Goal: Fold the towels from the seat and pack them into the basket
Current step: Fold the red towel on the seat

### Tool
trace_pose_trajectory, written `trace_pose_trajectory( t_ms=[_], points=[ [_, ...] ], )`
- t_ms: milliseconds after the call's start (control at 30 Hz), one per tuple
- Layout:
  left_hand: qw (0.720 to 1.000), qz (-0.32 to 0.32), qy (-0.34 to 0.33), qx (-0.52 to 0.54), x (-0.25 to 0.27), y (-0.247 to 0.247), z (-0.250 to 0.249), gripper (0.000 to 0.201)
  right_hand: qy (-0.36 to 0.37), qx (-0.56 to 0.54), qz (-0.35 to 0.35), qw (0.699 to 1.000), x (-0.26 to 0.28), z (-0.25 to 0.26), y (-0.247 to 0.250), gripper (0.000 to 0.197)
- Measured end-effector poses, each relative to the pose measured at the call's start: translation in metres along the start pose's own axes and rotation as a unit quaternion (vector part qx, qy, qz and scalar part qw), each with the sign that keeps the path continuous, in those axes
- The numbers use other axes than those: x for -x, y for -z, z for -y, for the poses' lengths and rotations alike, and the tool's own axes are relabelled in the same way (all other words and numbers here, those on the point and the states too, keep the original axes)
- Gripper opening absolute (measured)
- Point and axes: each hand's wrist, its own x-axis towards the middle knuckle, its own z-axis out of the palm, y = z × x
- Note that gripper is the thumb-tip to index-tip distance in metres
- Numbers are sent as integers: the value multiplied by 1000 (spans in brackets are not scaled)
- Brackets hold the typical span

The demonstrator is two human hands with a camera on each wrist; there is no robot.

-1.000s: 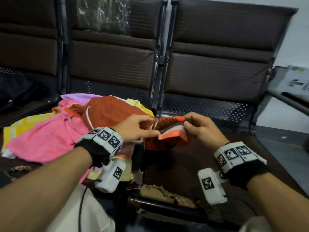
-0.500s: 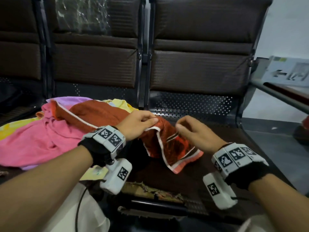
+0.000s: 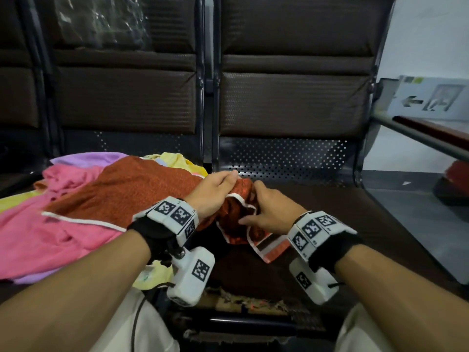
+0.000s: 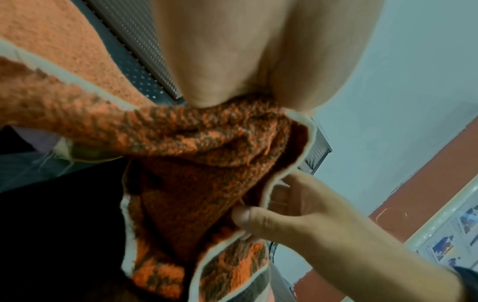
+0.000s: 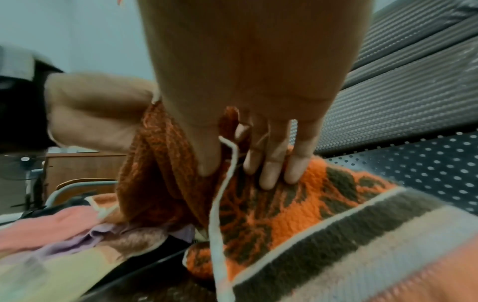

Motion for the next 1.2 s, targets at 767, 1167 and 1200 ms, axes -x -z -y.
trace_pose_trajectory(
  t_ms=[767,1167,1200],
  points=[
    [991,-34,-49,-123,-1,9,1,44,12,-322,-90,942,31,-24,37,16],
    [998,-7,-48,-45,0,6,2,10,9,-481,-200,854,29,-13,57,33],
    [993,-35,-59,-92,-1,11,6,8,5,-489,-232,841,29,-17,61,34]
  ],
)
